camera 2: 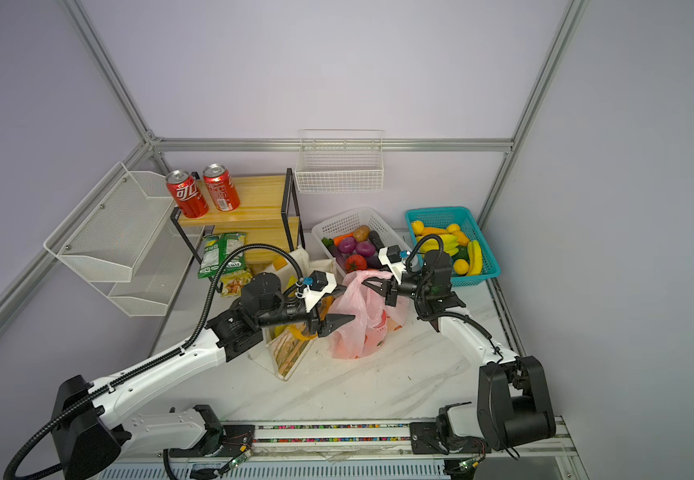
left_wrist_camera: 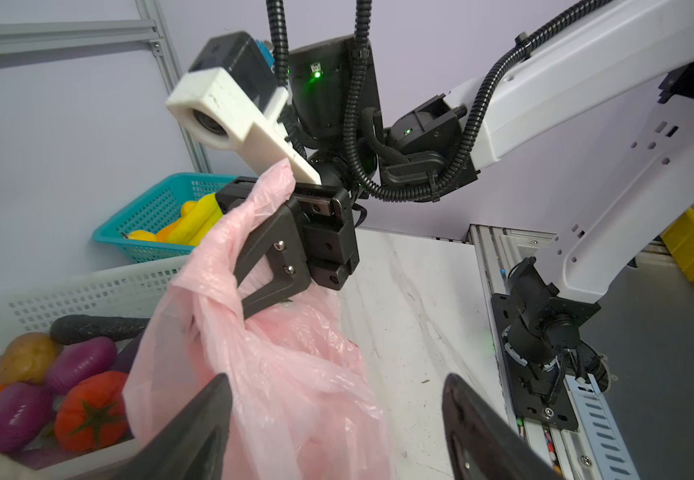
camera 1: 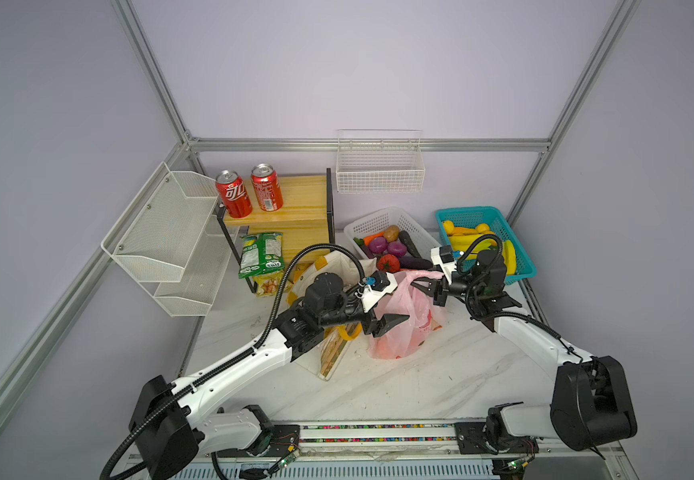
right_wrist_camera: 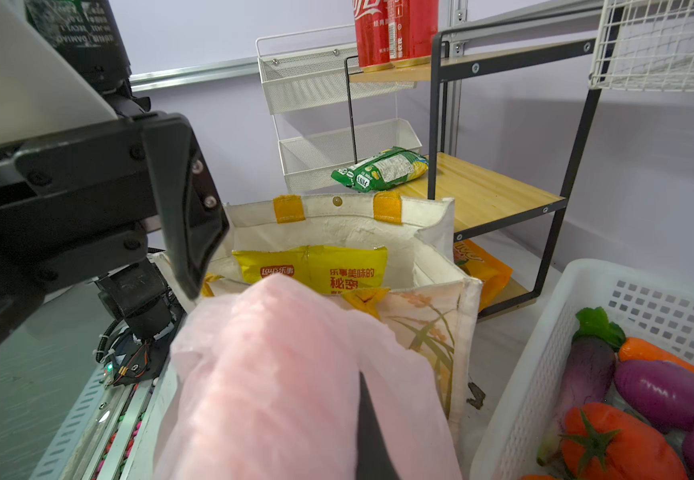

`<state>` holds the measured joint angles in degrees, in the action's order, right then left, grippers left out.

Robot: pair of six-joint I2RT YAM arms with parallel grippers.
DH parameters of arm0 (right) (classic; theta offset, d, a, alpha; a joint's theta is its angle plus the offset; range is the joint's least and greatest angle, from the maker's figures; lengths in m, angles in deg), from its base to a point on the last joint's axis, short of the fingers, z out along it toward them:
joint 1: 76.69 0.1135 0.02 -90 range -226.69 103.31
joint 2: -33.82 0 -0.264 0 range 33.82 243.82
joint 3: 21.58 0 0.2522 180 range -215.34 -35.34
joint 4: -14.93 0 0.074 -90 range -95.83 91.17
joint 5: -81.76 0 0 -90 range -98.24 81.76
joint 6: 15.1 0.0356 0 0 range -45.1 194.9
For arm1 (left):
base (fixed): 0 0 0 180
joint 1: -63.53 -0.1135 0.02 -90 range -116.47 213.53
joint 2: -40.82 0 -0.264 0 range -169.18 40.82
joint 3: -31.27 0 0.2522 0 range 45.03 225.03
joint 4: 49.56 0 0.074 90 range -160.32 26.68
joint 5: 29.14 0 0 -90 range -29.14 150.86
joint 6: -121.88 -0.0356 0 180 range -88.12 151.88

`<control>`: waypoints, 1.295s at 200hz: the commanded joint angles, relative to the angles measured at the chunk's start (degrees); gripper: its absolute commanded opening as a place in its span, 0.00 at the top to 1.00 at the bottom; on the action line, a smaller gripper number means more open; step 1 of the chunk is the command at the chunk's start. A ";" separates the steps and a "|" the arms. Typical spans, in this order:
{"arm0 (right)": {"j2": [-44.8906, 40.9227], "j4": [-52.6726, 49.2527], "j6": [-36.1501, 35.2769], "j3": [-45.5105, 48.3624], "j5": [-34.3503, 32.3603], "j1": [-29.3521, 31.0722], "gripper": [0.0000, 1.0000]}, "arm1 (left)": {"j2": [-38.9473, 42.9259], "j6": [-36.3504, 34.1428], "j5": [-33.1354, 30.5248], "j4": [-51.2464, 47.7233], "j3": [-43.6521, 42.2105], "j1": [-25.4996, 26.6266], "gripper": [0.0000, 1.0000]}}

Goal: Place the mixed food into the grocery bags and tie them

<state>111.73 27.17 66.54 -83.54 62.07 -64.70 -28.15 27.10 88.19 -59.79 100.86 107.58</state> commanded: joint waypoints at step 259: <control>-6.73 21.81 34.21 11.90 -1.50 1.47 1.00 | -17.28 4.78 5.85 13.83 2.83 2.98 0.48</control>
<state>106.40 45.46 98.39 -72.29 57.72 -63.44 -48.78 32.13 91.97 -49.25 102.33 112.15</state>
